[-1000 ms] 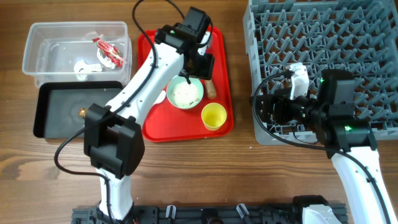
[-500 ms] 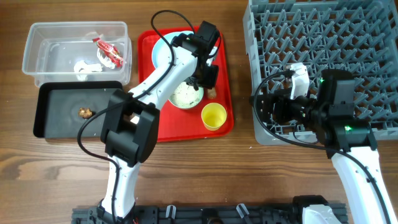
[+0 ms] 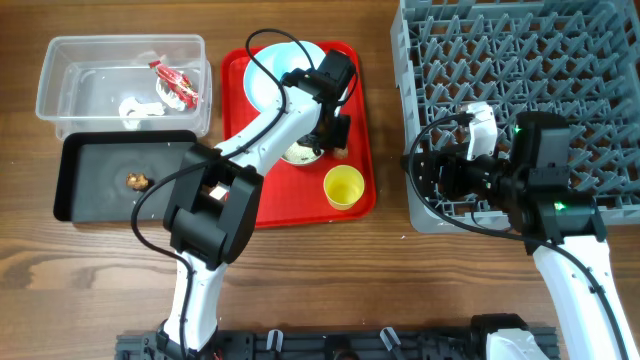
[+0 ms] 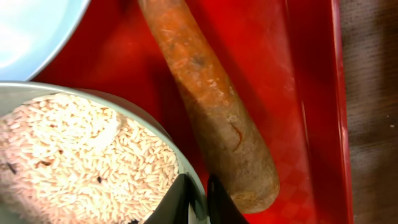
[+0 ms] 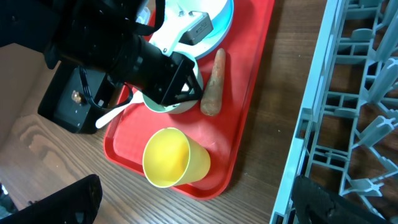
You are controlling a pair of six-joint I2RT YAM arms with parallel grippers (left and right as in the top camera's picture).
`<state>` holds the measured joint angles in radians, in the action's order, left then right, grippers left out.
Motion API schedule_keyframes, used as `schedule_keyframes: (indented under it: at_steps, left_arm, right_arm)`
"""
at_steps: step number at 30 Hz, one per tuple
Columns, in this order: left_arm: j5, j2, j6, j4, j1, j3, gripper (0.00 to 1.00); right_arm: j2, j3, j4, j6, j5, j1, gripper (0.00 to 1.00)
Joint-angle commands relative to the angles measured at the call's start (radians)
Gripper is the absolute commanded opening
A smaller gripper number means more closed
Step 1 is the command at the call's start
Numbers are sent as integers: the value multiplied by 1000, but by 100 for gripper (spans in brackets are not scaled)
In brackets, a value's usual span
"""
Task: Sort waste into correct bins and load items into the dishwasher rack
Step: 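Grasp the green bowl of rice with the left gripper, then tip the rice bowl over the black tray to dump the rice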
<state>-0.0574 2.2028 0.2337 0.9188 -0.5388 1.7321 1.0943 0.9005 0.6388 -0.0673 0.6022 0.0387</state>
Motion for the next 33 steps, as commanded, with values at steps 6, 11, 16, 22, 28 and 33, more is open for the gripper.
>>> schedule_keyframes:
  at_steps: [6,11,16,22,28,33]
  left_arm:
    - [28,16,36,6,-1,-32,4]
    - [21,-27,37,47,0,-19,4]
    - [21,-112,36,101,0,20,4]
    - [20,-251,37,154,28,43,4]
    - [-26,-375,37,247,115,43,4]
    - [-50,-443,36,357,248,43,4]
  right_arm:
    - [8,22,2,-11,21,2,100]
    - [8,22,2,-12,21,2,100]
    - [8,22,1,-12,21,2,100]
    - [8,22,-16,-12,21,2,100]
    - [8,22,-28,-12,21,2,100]
    - [8,22,-29,-11,21,1,100]
